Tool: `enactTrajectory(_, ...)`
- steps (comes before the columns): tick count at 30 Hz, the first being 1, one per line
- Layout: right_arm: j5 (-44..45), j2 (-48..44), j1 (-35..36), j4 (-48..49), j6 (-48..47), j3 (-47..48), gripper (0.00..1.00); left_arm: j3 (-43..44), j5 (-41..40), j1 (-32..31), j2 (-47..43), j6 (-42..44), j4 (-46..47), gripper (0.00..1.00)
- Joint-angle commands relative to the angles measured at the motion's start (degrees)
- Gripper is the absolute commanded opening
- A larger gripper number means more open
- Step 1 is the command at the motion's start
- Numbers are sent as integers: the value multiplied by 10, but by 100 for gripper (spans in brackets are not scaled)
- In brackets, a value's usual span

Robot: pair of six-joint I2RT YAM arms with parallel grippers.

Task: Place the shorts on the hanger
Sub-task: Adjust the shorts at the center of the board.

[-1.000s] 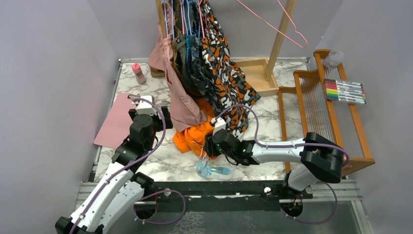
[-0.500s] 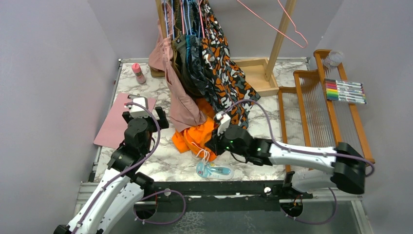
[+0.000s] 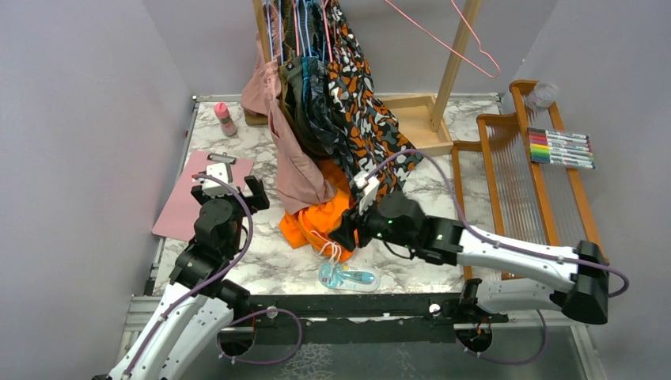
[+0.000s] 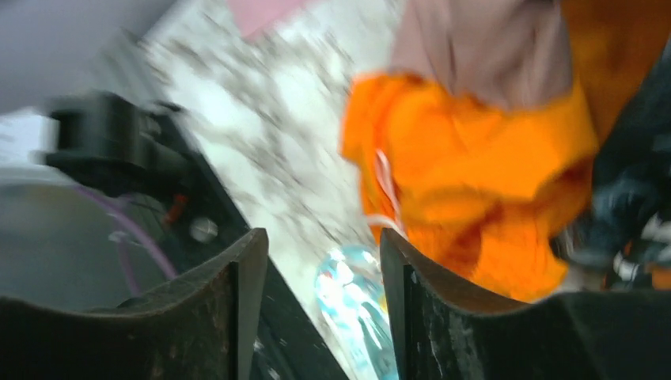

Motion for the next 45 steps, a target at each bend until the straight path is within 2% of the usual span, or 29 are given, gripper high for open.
enactTrajectory(1, 102, 49, -1, 45, 64, -70, 62, -2, -5, -1, 4, -2, 9, 96)
enactTrajectory(5, 144, 97, -14, 84, 109, -91, 68, -3, 0, -1, 8, -1, 12, 96)
enactTrajectory(8, 203, 121, -15, 54, 135, -91, 68, -3, 4, -1, 8, -1, 10, 96)
enactTrajectory(15, 245, 132, -18, -9, 141, -110, 65, -9, 14, -2, 2, 4, 22, 96)
enactTrajectory(20, 251, 171, -29, -19, 138, -97, 59, -9, 31, -2, 4, 3, 30, 97)
enactTrajectory(23, 253, 192, -32, -23, 136, -90, 55, -8, 35, -2, 2, -27, 39, 99)
enactTrajectory(26, 272, 209, -37, -49, 145, -78, 45, 5, 37, -2, 4, -83, 24, 99)
enactTrajectory(28, 279, 201, -41, -59, 149, -77, 28, 11, 77, -3, 3, -93, 12, 99)
enactTrajectory(30, 273, 173, -41, -58, 148, -85, 4, 16, 128, -2, -5, -83, 5, 99)
enactTrajectory(31, 268, 154, -42, -58, 149, -89, 1, 17, 148, -2, -14, -74, 4, 99)
enactTrajectory(34, 261, 96, -42, -72, 150, -96, 1, -7, 241, -2, -57, -42, 40, 98)
enactTrajectory(36, 238, 64, -41, -88, 153, -99, 1, -15, 300, -2, -65, -40, 49, 94)
enactTrajectory(41, 219, 2, -42, -114, 167, -111, 1, 16, 401, -3, 24, -42, -6, 89)
enactTrajectory(45, 208, -25, -42, -116, 172, -121, 1, 23, 421, -4, 37, -36, -6, 89)
